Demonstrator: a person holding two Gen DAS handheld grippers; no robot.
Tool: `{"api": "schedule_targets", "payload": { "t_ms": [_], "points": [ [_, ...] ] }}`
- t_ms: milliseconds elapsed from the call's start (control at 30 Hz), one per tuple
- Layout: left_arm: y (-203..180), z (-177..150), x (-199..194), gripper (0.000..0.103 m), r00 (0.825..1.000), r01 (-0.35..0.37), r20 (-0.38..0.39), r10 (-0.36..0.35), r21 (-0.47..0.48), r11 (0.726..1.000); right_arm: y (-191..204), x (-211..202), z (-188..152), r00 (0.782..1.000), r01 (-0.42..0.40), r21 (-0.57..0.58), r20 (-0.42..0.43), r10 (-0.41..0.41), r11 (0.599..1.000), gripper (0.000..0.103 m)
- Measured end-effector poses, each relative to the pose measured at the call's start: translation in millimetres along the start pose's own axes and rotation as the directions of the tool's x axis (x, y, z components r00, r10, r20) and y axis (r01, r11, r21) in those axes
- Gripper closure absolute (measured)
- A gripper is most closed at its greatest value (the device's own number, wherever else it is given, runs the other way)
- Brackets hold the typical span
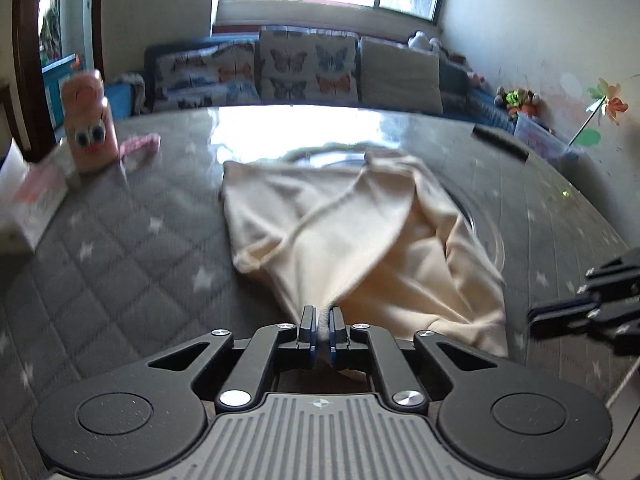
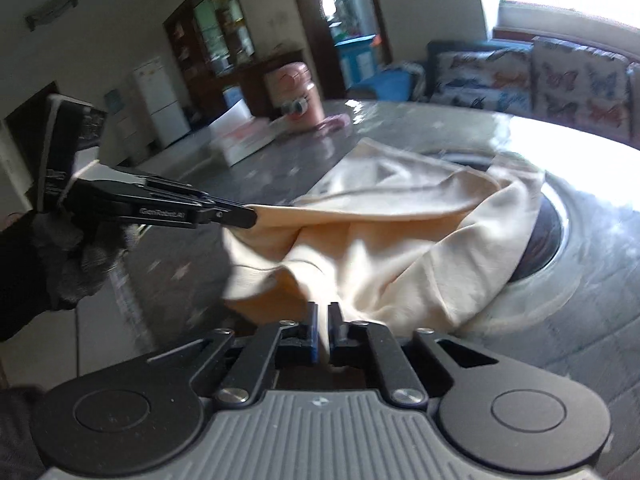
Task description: Fold clothes
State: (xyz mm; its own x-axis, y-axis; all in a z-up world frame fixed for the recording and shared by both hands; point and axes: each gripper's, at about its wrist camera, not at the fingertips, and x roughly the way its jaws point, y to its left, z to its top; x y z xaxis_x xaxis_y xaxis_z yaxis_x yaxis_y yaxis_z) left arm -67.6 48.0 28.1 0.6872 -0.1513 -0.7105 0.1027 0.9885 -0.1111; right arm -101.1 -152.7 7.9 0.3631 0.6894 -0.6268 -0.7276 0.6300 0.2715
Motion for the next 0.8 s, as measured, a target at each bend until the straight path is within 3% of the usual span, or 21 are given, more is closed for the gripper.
{"api": "schedule_targets", "payload": {
  "t_ms": [100, 267, 500, 700, 800],
  "points": [
    [-0.7, 2.8, -3.1, 0.093, 1.0, -0.003, 0.009, 0.003, 0.017, 1.0, -6.3, -10.9, 4.5, 1.0, 0.022, 0.005, 0.01, -0.022, 1.0, 0.092],
    [-13.6, 22.7, 2.4, 0.088, 0.998, 0.007, 0.062, -0.011, 0.065, 0.998, -37.0, -15.8, 21.5, 0.989, 0.138, 0.053, 0.051, -0.141, 0.989, 0.086],
    [-42.8, 57.4, 49.7, 0.067, 0.998, 0.022, 0.061, -0.031, 0.15, 0.988, -111.5, 3.4, 48.8, 0.952, 0.286, 0.186, 0.061, -0.301, 0.94, 0.086],
    [-59.5, 81.0, 98.2, 0.064, 0.999, 0.032, 0.017, -0.036, 0.195, 0.98, -163.5, 37.0, 74.4, 0.936, 0.319, 0.263, 0.064, -0.347, 0.91, 0.085],
    [-66.8, 86.3, 116.5, 0.064, 0.999, 0.055, -0.007, -0.054, 0.219, 0.974, -182.3, 57.1, 86.1, 0.938, 0.314, 0.289, 0.053, -0.342, 0.904, 0.085]
  ]
}}
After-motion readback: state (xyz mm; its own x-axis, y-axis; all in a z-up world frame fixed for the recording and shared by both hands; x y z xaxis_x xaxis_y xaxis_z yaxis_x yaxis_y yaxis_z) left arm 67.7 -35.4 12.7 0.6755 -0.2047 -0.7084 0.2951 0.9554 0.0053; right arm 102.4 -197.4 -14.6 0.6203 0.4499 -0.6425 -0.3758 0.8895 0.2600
